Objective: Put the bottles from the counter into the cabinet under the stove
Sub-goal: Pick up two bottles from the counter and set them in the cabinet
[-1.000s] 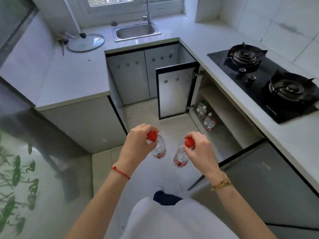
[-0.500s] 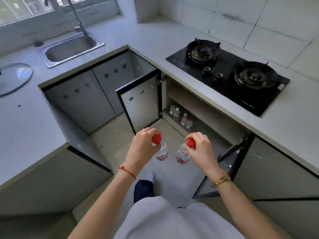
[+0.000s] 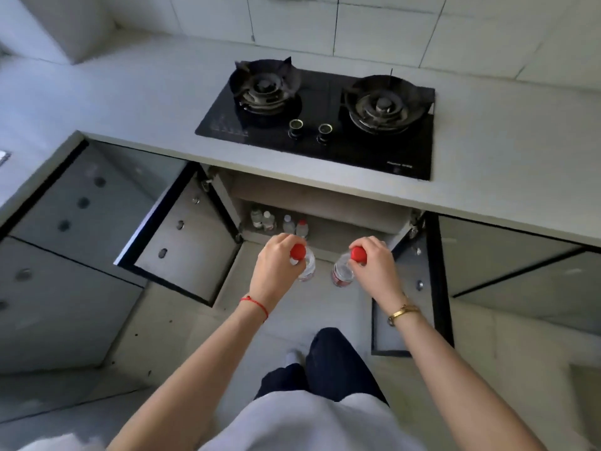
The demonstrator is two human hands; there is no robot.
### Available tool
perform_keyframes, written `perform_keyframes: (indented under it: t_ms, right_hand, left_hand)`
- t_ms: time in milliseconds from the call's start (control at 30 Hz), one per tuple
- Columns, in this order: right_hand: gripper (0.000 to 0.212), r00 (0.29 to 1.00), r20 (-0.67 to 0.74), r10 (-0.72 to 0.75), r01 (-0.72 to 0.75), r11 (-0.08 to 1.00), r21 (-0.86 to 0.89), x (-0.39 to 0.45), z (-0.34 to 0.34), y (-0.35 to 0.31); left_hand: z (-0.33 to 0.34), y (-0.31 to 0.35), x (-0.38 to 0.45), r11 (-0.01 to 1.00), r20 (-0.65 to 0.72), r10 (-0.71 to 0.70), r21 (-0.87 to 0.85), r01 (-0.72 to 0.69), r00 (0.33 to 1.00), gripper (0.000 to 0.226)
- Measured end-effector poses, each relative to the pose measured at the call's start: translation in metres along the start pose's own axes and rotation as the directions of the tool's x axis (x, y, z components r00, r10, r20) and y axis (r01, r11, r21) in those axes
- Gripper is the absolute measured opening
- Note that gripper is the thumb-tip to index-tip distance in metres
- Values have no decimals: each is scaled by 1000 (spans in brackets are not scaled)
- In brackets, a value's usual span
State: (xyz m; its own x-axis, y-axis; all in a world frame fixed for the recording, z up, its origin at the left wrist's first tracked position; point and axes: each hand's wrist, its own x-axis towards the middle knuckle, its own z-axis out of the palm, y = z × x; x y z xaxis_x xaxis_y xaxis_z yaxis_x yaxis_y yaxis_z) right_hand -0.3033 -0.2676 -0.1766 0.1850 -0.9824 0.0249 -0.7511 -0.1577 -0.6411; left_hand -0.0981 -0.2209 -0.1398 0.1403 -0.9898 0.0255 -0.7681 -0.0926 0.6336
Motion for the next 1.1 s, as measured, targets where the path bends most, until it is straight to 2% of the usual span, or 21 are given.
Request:
perform_keyframes:
  t_ms: [233, 467, 833, 967, 1100]
  right_hand:
    - [27, 993, -4, 115, -116, 993, -21, 67, 51, 55]
    - [22, 976, -4, 218, -218, 976, -12, 144, 149, 157]
    - [23, 985, -30, 167, -170, 979, -116, 231, 315, 327]
    - [24, 981, -100, 164, -175, 978, -113, 251, 360, 371]
    - [30, 976, -98, 195, -202, 977, -64, 273, 392, 397]
  left_hand:
    - [66, -38, 90, 999, 100, 46, -6, -46, 994, 28]
    - [196, -111, 181, 995, 172, 97, 11, -100, 980, 22]
    - [420, -246, 275, 995, 181, 86, 28, -92, 980, 28]
    - [476, -277, 296, 992, 154, 117, 25, -122, 981, 29]
    - [515, -298, 315, 988, 152, 144, 32, -151, 978, 30]
